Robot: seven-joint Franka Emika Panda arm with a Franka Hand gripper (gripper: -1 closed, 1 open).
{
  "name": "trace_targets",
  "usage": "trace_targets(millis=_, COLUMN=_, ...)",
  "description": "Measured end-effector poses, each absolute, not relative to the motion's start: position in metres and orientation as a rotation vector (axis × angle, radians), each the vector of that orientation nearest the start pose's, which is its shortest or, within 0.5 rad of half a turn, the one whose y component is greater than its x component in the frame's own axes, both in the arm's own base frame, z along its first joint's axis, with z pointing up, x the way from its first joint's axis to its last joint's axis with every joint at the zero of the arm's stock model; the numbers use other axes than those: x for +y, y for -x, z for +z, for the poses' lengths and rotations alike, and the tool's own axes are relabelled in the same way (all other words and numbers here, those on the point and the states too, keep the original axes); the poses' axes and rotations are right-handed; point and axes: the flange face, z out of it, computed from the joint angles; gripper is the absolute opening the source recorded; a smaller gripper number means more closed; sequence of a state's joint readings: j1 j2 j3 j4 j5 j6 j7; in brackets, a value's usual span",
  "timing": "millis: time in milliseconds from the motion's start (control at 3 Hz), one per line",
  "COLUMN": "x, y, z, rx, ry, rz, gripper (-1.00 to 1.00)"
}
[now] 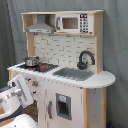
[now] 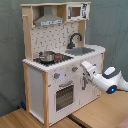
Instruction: Play with the kitchen
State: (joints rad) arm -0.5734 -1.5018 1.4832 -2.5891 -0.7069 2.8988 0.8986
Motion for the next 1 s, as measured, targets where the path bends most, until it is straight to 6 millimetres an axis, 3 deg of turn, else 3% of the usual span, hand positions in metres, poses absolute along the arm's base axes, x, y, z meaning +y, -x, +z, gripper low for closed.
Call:
trace_targets(millis=333, x=0.356, y=-0.311, z=0.328, rx=0.804, ry=-1.424, rz=1.332, gripper=1.0)
trace_targets(millis=1000, x=0.387, y=-0.333, z=0.325, rx=0.926, ry=-1.446, rz=1.368, gripper=1.0)
